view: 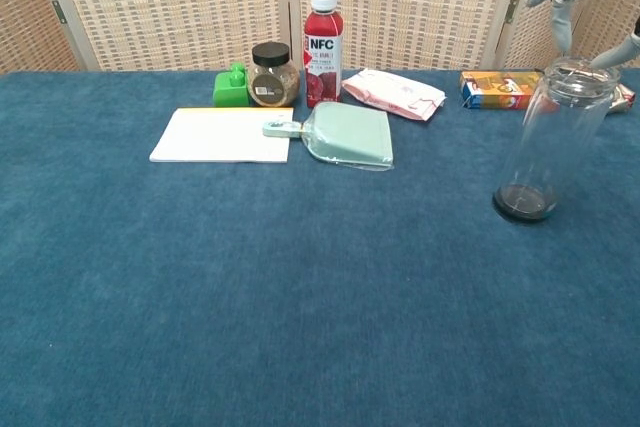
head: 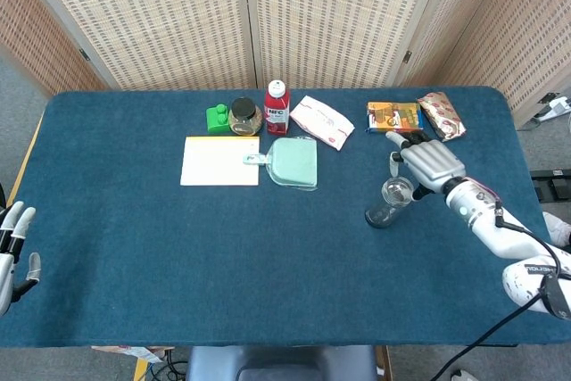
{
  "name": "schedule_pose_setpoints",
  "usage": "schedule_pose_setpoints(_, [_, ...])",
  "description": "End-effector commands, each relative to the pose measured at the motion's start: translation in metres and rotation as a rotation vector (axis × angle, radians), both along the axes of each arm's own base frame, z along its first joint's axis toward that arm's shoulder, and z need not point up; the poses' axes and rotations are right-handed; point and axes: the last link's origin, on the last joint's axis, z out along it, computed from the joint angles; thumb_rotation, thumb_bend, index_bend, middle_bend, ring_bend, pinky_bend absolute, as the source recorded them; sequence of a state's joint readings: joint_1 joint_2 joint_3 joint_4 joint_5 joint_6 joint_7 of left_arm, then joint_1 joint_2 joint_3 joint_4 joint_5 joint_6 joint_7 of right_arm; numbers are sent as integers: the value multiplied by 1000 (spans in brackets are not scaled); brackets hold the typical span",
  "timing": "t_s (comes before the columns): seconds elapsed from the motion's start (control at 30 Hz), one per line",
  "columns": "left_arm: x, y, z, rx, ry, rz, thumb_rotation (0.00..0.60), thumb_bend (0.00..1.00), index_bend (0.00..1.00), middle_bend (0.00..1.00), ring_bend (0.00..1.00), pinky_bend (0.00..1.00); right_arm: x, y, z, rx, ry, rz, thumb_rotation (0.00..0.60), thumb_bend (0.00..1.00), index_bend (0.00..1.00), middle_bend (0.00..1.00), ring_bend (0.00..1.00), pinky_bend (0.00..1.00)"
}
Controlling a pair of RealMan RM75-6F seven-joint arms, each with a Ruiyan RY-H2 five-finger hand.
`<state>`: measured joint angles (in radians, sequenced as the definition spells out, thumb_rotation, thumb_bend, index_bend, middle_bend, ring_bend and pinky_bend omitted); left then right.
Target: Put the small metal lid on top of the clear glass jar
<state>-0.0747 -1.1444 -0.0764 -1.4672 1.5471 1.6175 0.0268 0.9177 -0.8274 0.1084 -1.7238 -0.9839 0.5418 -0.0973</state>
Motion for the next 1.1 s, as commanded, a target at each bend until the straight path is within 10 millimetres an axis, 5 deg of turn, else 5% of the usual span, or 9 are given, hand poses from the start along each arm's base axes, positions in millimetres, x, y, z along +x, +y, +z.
schedule_pose_setpoints(0.03, [0, 0, 0, 0, 1, 0, 600, 543, 0, 20, 0, 0, 3, 1, 4, -9, -19, -4, 600, 267, 405, 0, 0, 0])
schedule_pose_setpoints(0.33, [-1, 2, -2, -4, 11, 4, 600, 542, 0, 20, 0, 0, 2, 18, 29, -60, -109, -19, 600, 231, 296, 0, 0, 0])
schedule_pose_setpoints(0.6, [-3, 5, -8, -33, 16, 25, 600, 543, 0, 20, 0, 0, -38, 71, 52, -168, -159, -11, 600, 204, 17, 0, 0, 0])
schedule_pose_setpoints(0.87, [-2, 10, -14, -64, 9, 27, 600, 543, 0, 20, 0, 0, -100, 145, 38, -250, -108, 5, 600, 193, 3, 0, 0, 0])
schedule_pose_setpoints(1.1, [-1, 13, -19, -87, 13, 26, 600, 543, 0, 20, 0, 0, -123, 169, 24, -349, -47, 33, 600, 185, 3, 0, 0, 0])
